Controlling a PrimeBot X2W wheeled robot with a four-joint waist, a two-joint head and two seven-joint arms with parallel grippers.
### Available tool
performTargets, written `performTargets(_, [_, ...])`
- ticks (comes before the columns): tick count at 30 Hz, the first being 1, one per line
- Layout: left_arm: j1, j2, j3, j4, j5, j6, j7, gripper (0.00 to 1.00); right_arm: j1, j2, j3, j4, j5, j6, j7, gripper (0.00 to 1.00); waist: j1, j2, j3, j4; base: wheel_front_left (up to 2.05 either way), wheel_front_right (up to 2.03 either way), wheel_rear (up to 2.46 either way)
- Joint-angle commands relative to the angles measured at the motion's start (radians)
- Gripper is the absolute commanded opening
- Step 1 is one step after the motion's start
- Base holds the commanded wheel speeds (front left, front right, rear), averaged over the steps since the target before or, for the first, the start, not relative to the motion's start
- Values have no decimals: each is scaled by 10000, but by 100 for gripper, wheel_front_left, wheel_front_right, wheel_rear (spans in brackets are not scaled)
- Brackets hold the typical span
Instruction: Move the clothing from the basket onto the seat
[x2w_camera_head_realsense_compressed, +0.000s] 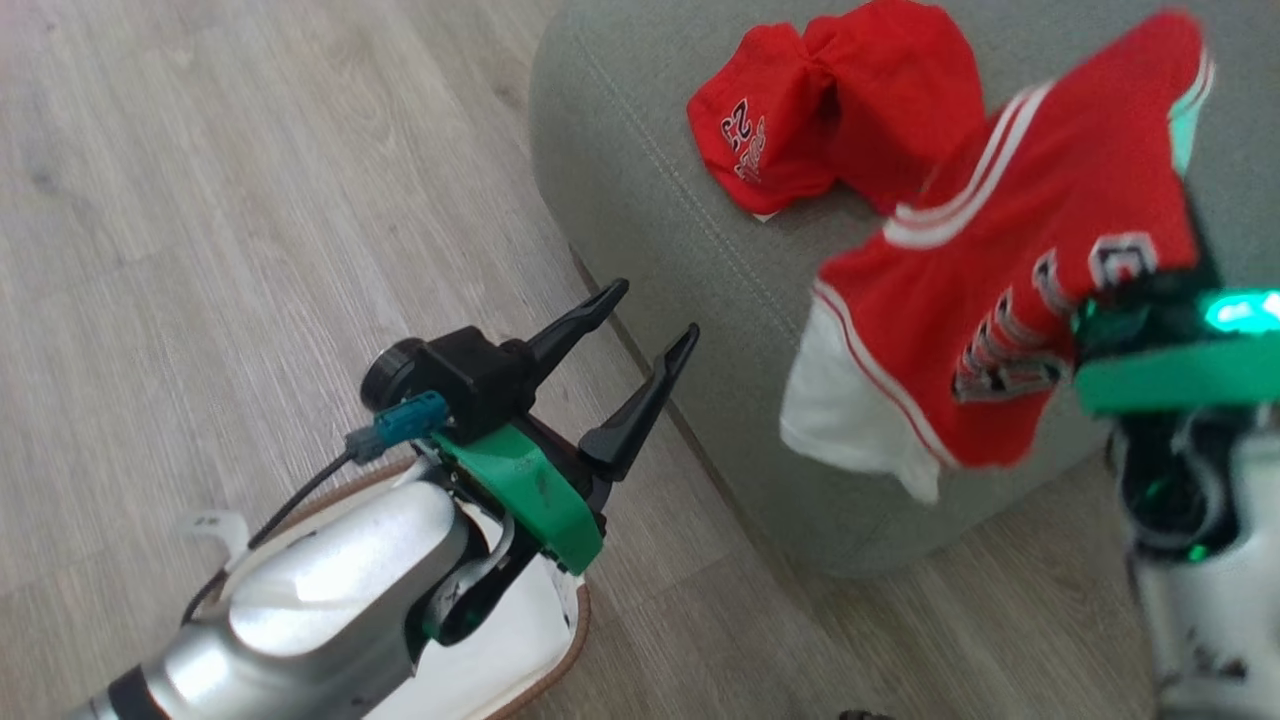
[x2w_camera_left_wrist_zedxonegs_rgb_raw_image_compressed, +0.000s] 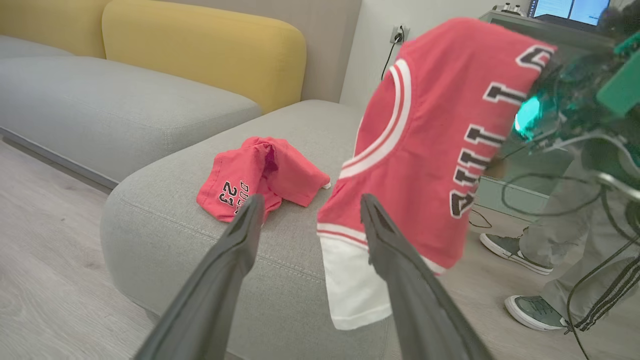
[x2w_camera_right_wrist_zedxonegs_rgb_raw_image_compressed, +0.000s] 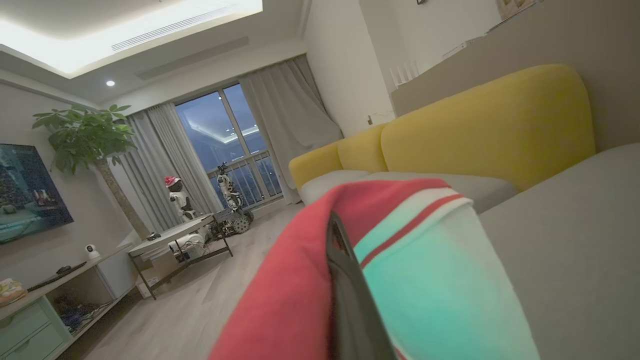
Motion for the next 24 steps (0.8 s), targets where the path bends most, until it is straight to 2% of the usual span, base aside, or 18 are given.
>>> performTargets(1, [-627, 280, 476, -307, 99, -47, -88, 100, -796, -262, 56, -299, 134, -2, 92, 0, 0, -1, 139, 38, 0, 0, 0])
performTargets(8, [-1000, 398, 432, -440, 226, -80, 198, 100, -3103, -1198, -621, 953, 863, -2, 730, 0, 0, -1, 961, 318, 0, 0, 0])
performTargets(13, [-1522, 516, 425, -684, 399, -146, 534, 100, -4878, -2013, -1037, 2486, 923, -2, 1013, 0, 0, -1, 1960, 745, 0, 0, 0])
performTargets(20, [-2339, 581, 408, -958, 675, -292, 975, 100, -6936, -2976, -1719, 4789, -248, -2, 847, 0, 0, -1, 3379, 1569, 0, 0, 0])
performTargets(24, [-2713, 557, 408, -1027, 826, -373, 1071, 100, -7714, -3577, -1388, 6032, -1577, -2, 957, 0, 0, -1, 3990, 2046, 0, 0, 0])
